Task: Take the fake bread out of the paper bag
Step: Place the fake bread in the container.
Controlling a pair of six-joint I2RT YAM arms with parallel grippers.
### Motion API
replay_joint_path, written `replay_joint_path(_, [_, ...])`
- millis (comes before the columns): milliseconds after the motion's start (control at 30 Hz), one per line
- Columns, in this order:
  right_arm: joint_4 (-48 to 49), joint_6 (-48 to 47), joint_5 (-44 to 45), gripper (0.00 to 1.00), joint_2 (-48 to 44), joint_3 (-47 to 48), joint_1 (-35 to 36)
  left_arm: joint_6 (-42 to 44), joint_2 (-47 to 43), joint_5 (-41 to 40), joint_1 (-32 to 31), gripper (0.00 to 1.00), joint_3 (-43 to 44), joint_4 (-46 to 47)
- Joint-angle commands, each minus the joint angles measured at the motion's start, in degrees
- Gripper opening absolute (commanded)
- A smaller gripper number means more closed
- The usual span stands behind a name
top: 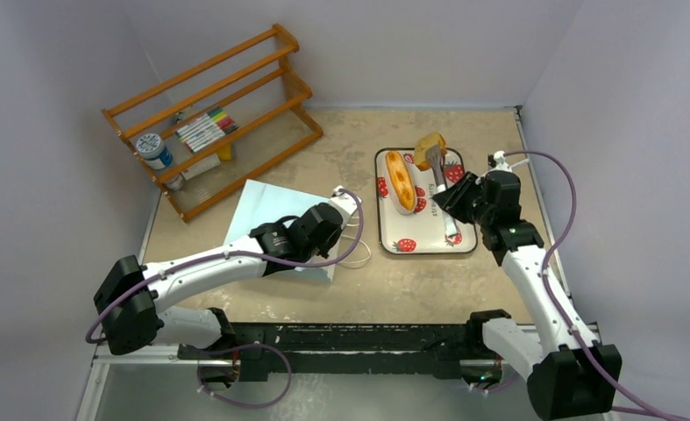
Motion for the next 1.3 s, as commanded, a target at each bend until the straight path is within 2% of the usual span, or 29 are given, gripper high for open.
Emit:
replay_joint_path(0, [8.59,-1.71,-5.7,0.0,1.86,-2.1,-3.83,6.45,0.96,7.03,0.21,0.0,3.38,3.61])
replay_joint_path(233, [13.98,-2.85,-10.36,0.0,9.5,-4.12,-8.19,9.59,-0.77,7.86,0.27,0.0,3.0,3.3])
replay_joint_path(467, [16.41,-3.18,-13.91,0.0,15.93,-4.98,-9.27,9.88,-3.39,7.45,0.21,0.0,2.08,1.79])
replay_joint_path(600, [16.12,-2.5,-13.24,0.24,16.0,-5.91,-9.27,9.76,-4.74,6.52,0.21,0.0,1.45,1.36])
replay_joint_path(733, [14.63,-2.17,-12.05,0.34,15.03,-6.42,-9.26,9.12,-5.45,5.87,0.21,0.0,0.96,1.38])
replay_joint_path(1267, [7.83,-0.44,-10.99,0.41,8.49,-7.76,-9.6,7.03,-8.45,4.1,0.21,0.0,-0.96,2.52])
